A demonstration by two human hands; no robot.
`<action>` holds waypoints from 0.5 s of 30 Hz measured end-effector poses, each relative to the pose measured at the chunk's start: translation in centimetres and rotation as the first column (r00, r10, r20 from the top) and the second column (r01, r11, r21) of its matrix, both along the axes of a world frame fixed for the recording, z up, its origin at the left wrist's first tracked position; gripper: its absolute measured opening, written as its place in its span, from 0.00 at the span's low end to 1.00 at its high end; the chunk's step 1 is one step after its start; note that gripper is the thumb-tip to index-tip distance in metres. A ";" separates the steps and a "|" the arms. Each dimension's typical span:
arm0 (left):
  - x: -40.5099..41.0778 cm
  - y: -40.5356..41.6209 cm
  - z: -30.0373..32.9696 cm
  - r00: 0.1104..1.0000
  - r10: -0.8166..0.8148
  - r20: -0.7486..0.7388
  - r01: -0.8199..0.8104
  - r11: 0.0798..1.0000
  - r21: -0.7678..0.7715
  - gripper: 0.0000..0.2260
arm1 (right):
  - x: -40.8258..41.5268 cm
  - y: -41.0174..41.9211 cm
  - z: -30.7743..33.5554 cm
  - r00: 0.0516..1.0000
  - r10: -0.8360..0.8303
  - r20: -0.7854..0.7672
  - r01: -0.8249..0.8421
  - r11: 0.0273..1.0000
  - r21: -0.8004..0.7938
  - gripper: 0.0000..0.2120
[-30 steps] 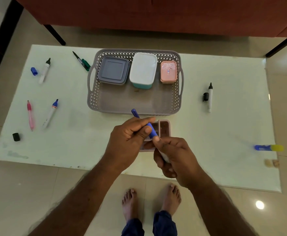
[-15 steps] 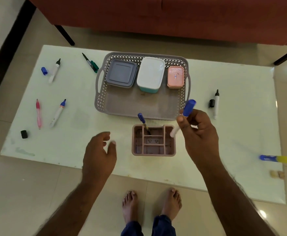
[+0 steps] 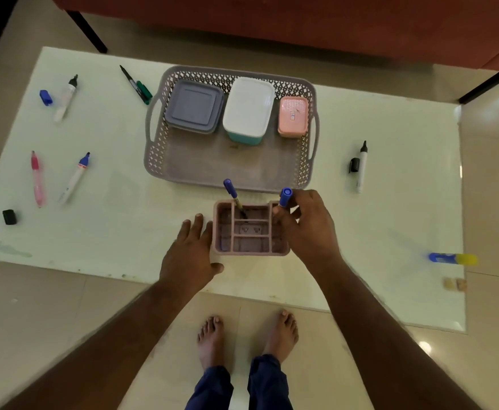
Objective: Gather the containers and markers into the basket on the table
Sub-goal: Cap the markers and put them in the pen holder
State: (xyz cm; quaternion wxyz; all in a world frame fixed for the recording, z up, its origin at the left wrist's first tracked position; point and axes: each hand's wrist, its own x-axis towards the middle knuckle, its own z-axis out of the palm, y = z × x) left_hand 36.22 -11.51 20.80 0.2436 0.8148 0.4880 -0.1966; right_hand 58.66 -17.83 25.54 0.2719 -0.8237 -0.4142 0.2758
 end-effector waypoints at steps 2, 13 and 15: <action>0.1 -0.4 -0.3 1.000 0.019 0.014 -0.019 1.000 0.005 0.46 | 0.1 0.2 0.0 1.000 -0.008 -0.011 0.008 1.000 0.002 0.10; 0.0 -0.9 -1.3 0.997 0.063 0.033 -0.064 0.998 0.022 0.47 | 0.3 -0.5 -0.6 0.999 -0.039 -0.021 0.040 0.997 0.065 0.09; 0.0 -1.0 -1.5 0.997 0.062 0.037 -0.063 0.998 0.028 0.48 | 0.2 -0.5 -0.7 1.000 -0.018 -0.015 0.018 0.998 0.053 0.10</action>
